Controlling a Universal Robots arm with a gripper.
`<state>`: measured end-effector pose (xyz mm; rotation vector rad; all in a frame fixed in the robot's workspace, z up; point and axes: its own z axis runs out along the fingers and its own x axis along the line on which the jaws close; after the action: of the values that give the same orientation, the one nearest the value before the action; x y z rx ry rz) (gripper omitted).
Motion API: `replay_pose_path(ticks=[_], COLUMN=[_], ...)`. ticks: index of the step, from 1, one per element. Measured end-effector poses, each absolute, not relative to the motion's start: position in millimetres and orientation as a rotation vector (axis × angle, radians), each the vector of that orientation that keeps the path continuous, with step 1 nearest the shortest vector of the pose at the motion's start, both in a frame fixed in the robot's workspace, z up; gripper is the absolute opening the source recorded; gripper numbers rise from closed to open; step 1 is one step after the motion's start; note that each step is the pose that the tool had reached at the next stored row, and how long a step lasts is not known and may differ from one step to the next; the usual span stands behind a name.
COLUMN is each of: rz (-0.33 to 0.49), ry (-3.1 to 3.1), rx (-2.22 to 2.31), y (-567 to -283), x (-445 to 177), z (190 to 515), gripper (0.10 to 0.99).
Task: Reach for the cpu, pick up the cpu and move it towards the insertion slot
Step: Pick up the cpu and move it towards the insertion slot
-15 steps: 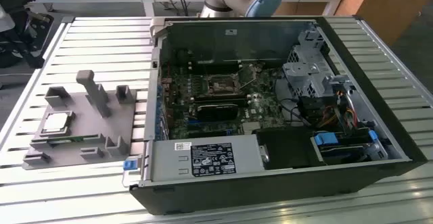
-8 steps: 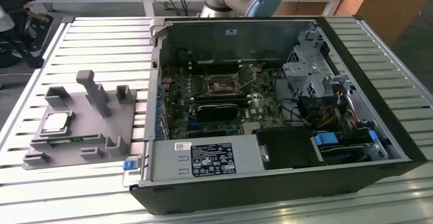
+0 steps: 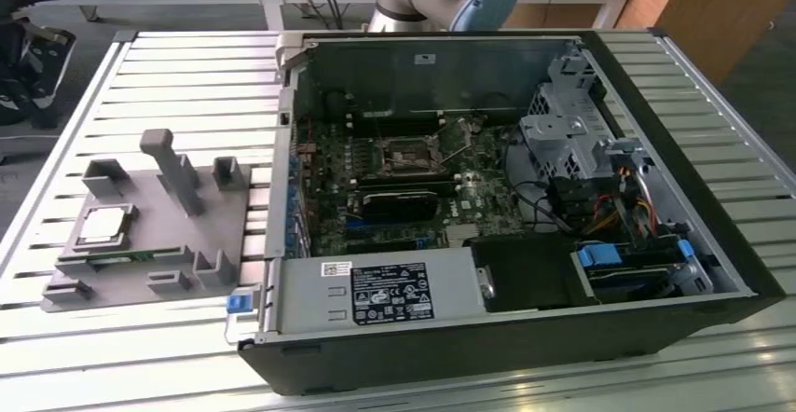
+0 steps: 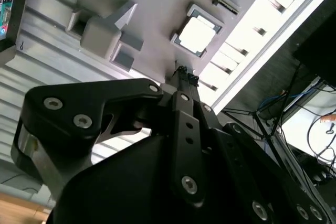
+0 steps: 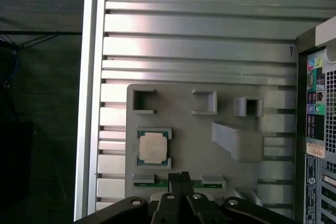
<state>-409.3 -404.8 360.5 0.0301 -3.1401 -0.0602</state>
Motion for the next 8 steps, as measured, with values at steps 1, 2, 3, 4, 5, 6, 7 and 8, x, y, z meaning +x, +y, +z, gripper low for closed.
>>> replay_pose_path(ticks=[1,2,3,4,5,6,7,8], rz=[-0.060,-0.060,-0.060,-0.059,-0.059,-0.059,-0.059,-0.058], ry=[-3.140,-3.140,-3.140,-3.140,-3.140,-3.140,-3.140,-3.140], rx=[0.030,0.030,0.030,0.030,0.030,0.030,0.030,0.030], y=[-405.1,-405.4,-405.6,-405.9,-406.3,-406.8,-407.0,-407.3], x=[-410.8,-412.9,-414.4,-415.1,-415.7,-416.5,-417.1,-418.5], z=[359.8,359.0,358.0,356.8,355.6,354.6,353.1,352.0], gripper=[0.106,0.106,0.106,0.106,0.106,0.106,0.114,0.114])
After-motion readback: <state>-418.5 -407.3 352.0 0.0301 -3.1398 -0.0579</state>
